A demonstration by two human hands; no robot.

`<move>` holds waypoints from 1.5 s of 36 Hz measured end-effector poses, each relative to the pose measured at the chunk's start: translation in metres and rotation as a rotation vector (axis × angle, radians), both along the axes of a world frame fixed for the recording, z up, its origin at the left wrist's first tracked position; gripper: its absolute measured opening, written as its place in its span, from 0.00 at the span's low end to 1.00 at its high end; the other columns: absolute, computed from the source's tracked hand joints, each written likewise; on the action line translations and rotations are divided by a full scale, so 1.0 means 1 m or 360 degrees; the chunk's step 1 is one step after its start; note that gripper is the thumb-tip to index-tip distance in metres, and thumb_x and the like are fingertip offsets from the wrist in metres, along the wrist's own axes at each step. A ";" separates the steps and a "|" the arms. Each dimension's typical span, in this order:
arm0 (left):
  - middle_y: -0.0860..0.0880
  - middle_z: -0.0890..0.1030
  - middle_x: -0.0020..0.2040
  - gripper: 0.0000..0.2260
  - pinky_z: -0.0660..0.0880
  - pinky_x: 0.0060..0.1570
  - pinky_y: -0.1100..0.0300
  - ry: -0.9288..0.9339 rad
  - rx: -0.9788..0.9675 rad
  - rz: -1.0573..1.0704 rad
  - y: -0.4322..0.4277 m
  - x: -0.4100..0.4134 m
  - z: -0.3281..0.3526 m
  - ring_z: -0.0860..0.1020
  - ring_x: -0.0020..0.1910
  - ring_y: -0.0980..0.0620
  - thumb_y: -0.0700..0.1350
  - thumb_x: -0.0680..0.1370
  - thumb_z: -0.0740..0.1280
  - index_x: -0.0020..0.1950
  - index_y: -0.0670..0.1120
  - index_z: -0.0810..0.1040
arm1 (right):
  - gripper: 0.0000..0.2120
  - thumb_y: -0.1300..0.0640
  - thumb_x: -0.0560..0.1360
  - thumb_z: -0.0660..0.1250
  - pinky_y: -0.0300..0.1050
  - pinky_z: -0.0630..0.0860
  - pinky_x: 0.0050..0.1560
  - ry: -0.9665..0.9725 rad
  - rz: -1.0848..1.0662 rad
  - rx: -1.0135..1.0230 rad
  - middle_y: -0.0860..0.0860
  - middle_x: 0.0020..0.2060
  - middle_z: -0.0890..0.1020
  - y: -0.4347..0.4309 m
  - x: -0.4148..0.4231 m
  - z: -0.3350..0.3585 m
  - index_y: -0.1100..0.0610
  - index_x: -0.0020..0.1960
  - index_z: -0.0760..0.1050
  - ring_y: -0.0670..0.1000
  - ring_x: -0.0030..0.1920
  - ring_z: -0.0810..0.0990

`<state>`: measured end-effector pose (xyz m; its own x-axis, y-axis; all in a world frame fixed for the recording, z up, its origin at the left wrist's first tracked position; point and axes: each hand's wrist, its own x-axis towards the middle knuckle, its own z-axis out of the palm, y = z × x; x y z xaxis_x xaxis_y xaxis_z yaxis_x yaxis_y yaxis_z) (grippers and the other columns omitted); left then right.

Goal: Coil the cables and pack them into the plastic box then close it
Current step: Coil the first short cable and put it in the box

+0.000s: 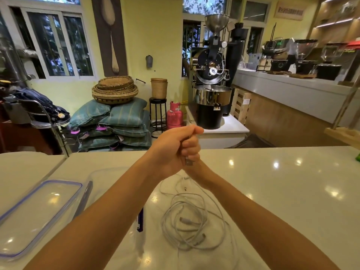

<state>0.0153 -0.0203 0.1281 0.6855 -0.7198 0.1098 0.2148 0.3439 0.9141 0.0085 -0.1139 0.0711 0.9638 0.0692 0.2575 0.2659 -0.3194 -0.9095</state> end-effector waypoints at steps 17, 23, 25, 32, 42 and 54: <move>0.54 0.70 0.22 0.14 0.63 0.26 0.66 -0.0616 0.0379 0.0577 0.027 0.060 0.006 0.66 0.21 0.58 0.41 0.81 0.51 0.37 0.45 0.68 | 0.14 0.63 0.79 0.54 0.36 0.73 0.35 0.0417 0.0279 0.0095 0.50 0.29 0.71 0.019 -0.028 -0.001 0.60 0.63 0.70 0.43 0.27 0.71; 0.46 0.68 0.31 0.14 0.66 0.25 0.74 -0.1075 0.0661 0.0811 0.037 0.068 -0.003 0.67 0.21 0.62 0.38 0.80 0.54 0.35 0.44 0.67 | 0.10 0.63 0.78 0.56 0.32 0.70 0.28 0.0335 0.0237 -0.0272 0.49 0.28 0.71 0.006 -0.035 0.035 0.56 0.53 0.75 0.41 0.24 0.69; 0.46 0.70 0.31 0.14 0.68 0.30 0.72 -0.1158 0.0735 0.0821 0.039 0.069 -0.006 0.69 0.22 0.63 0.37 0.79 0.54 0.34 0.45 0.67 | 0.09 0.61 0.78 0.57 0.32 0.69 0.28 0.0318 0.0234 -0.0395 0.48 0.27 0.71 0.002 -0.038 0.049 0.52 0.46 0.75 0.40 0.22 0.68; 0.50 0.72 0.27 0.13 0.69 0.27 0.70 -0.1206 0.0962 0.0455 0.044 0.047 -0.020 0.70 0.22 0.61 0.40 0.80 0.52 0.37 0.44 0.69 | 0.07 0.59 0.74 0.65 0.25 0.64 0.21 0.0063 0.0134 -0.0692 0.45 0.25 0.71 -0.016 -0.034 0.102 0.56 0.37 0.75 0.36 0.19 0.69; 0.53 0.70 0.21 0.20 0.68 0.26 0.66 -0.0721 0.0350 -0.0110 0.060 0.021 -0.009 0.66 0.21 0.56 0.47 0.76 0.51 0.32 0.48 0.77 | 0.07 0.64 0.68 0.70 0.27 0.73 0.32 -0.0292 0.0033 -0.0550 0.47 0.27 0.78 -0.048 0.003 0.130 0.55 0.33 0.76 0.45 0.31 0.75; 0.52 0.72 0.22 0.17 0.70 0.26 0.64 -0.0528 -0.0124 -0.0178 0.031 0.005 0.018 0.70 0.22 0.55 0.45 0.76 0.53 0.31 0.47 0.75 | 0.11 0.65 0.75 0.61 0.38 0.71 0.35 -0.0211 -0.0053 0.0258 0.44 0.24 0.79 -0.025 0.038 0.043 0.57 0.37 0.78 0.45 0.30 0.74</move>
<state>0.0207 0.0110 0.1462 0.5205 -0.7692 0.3707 -0.0490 0.4066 0.9123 0.0464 -0.1386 0.1141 0.9219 -0.0148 0.3873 0.3783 -0.1825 -0.9075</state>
